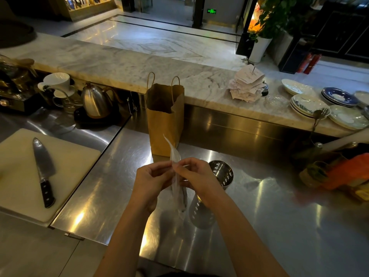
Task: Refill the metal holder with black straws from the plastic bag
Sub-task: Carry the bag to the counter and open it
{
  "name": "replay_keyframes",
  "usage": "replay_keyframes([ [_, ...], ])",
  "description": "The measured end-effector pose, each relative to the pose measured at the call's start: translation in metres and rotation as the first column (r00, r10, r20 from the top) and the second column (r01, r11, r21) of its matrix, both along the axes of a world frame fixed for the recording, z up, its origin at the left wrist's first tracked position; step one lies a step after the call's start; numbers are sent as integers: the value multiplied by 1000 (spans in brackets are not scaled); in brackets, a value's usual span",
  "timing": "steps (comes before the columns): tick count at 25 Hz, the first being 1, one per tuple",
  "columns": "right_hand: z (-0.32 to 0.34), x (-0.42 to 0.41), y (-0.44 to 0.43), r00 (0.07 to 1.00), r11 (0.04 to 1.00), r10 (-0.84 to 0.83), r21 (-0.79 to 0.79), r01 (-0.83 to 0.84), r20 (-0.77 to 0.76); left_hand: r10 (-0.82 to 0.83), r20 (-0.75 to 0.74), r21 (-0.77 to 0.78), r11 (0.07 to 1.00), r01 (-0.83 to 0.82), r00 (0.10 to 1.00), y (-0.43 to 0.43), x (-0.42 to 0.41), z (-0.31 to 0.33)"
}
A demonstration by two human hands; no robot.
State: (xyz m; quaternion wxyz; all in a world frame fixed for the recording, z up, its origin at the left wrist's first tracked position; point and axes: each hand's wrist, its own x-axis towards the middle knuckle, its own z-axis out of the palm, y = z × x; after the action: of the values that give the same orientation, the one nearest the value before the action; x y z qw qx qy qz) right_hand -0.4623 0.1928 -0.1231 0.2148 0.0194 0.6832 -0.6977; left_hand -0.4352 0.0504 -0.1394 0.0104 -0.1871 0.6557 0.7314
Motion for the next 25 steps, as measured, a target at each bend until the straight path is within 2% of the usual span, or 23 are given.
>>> replay_keyframes([
  [3, 0, 0, 0, 999, 999, -13, 51, 15, -51, -27, -23, -2, 1000, 27, 999, 1, 0, 3],
  [11, 1, 2, 5, 998, 998, 34, 55, -31, -53, -22, 11, -10, 1000, 22, 1000, 3, 6, 2],
  [15, -1, 0, 11, 994, 992, -50, 110, 62, -100, 23, 36, -41, 999, -22, 999, -5, 11, 2],
  [17, -1, -3, 13, 989, 985, -75, 143, 93, -130, 43, 29, -69, 997, -41, 999, -7, 13, 4],
  [20, -2, 0, 6, 978, 976, -10, 211, 55, -210, 17, 19, -145, 989, -14, 1000, 0, 11, 9],
  [25, -2, 4, 3, 957, 970, 1, 232, 69, -289, 38, 24, -241, 970, -31, 999, 2, 12, 7],
])
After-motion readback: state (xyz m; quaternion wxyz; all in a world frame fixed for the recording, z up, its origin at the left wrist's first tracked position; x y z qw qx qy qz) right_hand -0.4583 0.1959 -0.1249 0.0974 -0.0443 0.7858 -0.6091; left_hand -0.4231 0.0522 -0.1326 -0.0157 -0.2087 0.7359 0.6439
